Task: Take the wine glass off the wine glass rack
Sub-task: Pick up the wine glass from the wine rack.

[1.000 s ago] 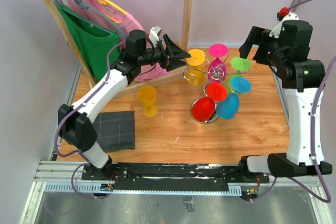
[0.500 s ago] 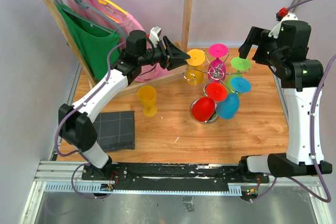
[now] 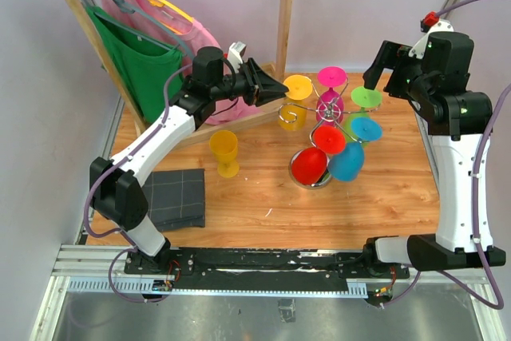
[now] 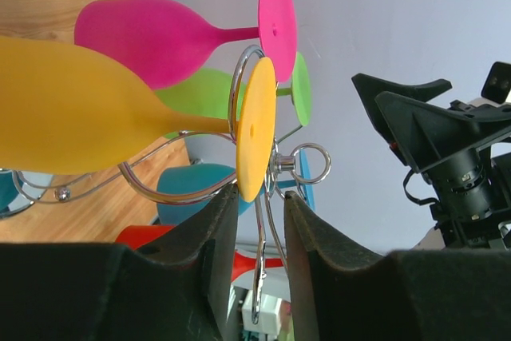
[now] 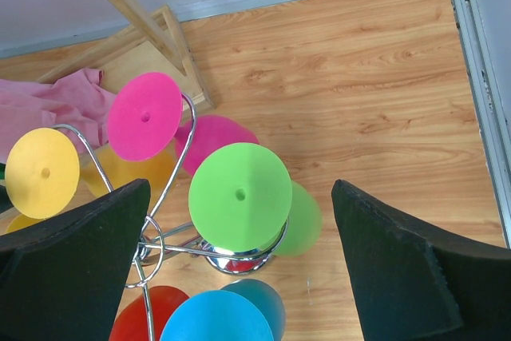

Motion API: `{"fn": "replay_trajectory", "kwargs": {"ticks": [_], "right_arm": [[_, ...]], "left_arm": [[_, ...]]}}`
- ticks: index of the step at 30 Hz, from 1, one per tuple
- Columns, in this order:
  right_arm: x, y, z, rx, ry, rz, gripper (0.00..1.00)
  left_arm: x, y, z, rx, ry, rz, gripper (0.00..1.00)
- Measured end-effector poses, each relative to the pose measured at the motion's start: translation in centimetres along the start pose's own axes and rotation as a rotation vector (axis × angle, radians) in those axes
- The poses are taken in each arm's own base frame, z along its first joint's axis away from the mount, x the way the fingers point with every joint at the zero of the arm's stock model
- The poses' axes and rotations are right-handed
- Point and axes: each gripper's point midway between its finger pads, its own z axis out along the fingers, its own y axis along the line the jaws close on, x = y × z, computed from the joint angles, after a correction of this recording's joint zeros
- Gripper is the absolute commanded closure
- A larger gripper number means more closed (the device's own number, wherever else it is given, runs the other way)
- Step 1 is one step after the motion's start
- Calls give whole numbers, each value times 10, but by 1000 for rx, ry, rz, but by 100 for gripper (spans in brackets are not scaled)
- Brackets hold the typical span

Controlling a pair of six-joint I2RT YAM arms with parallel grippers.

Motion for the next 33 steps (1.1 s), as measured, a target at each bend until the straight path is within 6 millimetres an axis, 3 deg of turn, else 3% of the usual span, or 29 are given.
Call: {"fn": "replay_trajectory", "kwargs": {"ticks": [18, 23, 28, 33], "right_arm": [[1, 0, -6, -3, -12, 1, 1], [1, -1, -6, -3, -10, 1, 1], [1, -1, -6, -3, -11, 1, 1], [1, -1, -6, -3, -10, 1, 2]], "left_arm": [[3, 5, 1, -10, 11, -30, 100], [3, 5, 1, -9, 13, -31, 99], [3, 5, 1, -9, 14, -34, 72], [3, 5, 1, -9, 14, -36, 69]]}}
